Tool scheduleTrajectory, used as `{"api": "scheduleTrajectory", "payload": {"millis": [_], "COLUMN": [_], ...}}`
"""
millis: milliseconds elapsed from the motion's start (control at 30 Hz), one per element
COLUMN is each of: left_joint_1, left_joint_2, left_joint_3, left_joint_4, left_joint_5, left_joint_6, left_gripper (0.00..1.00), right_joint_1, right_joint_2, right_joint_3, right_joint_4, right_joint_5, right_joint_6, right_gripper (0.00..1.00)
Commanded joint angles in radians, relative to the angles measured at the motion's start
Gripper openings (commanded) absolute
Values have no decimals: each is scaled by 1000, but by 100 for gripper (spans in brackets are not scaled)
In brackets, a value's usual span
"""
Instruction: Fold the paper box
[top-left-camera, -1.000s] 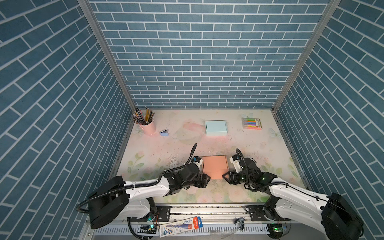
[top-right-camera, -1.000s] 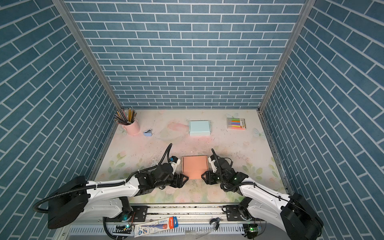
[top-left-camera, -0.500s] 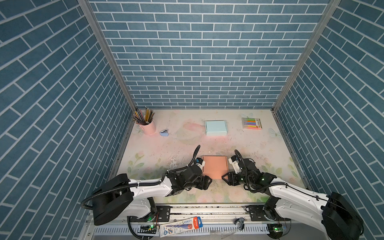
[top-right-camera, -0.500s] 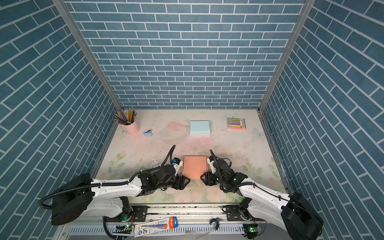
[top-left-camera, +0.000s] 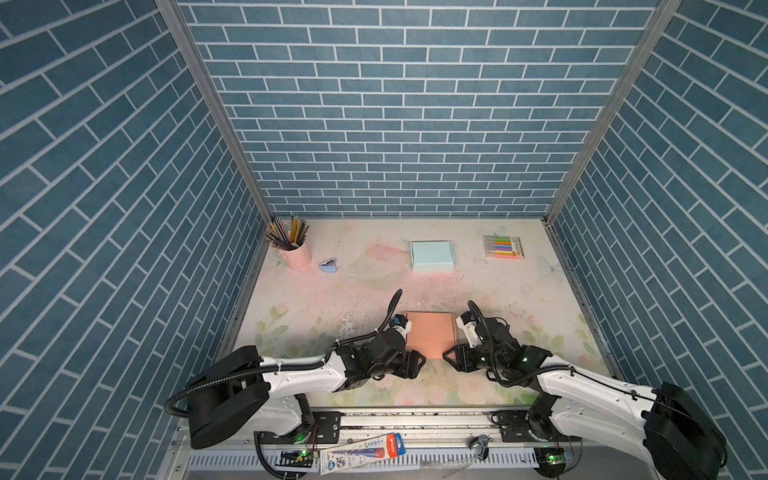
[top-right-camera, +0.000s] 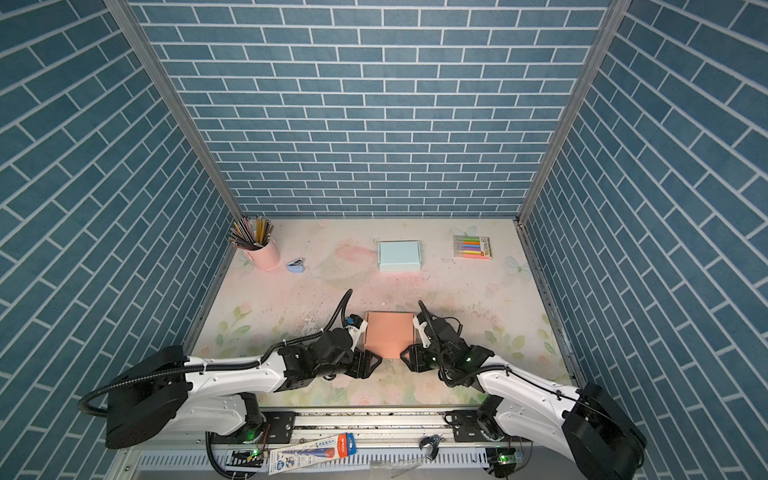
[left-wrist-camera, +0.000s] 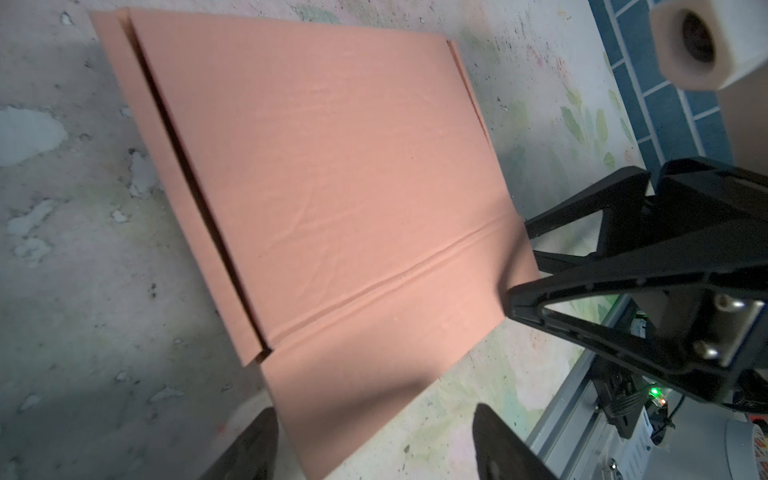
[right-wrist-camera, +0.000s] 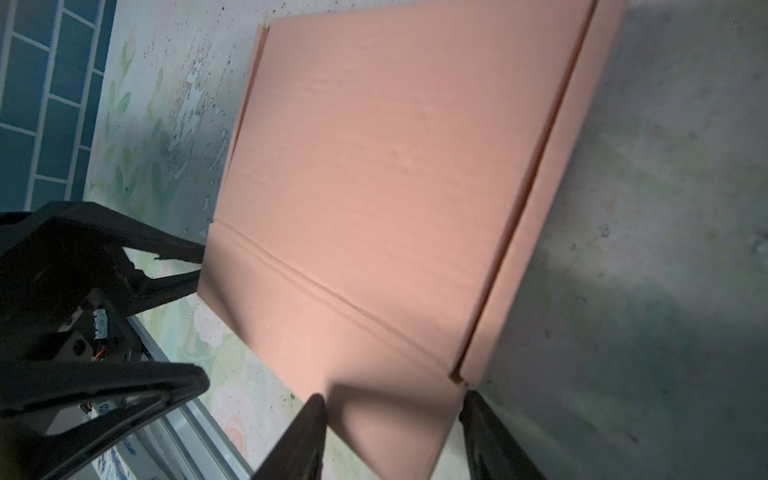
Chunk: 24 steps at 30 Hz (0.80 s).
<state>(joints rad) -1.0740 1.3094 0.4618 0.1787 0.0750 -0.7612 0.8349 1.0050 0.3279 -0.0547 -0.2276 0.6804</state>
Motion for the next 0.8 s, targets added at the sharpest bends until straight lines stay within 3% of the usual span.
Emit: {"api": "scheduleTrajectory", "payload": {"millis": [0, 767], "left_joint_1": [-8, 1], "left_joint_2": [14, 65], "left_joint_3": [15, 24], "left_joint_4": [31, 49], "left_joint_5": [-10, -34], "left_joint_6": [-12, 1], "left_gripper": [74, 68], "right_joint_1": [7, 9], "right_joint_2": [13, 39], "right_joint_3": [5, 22], "right_joint_4": [20, -3], "right_joint_5": [20, 66], "right_joint_6": [27, 0], "right_gripper": [52, 49]}}
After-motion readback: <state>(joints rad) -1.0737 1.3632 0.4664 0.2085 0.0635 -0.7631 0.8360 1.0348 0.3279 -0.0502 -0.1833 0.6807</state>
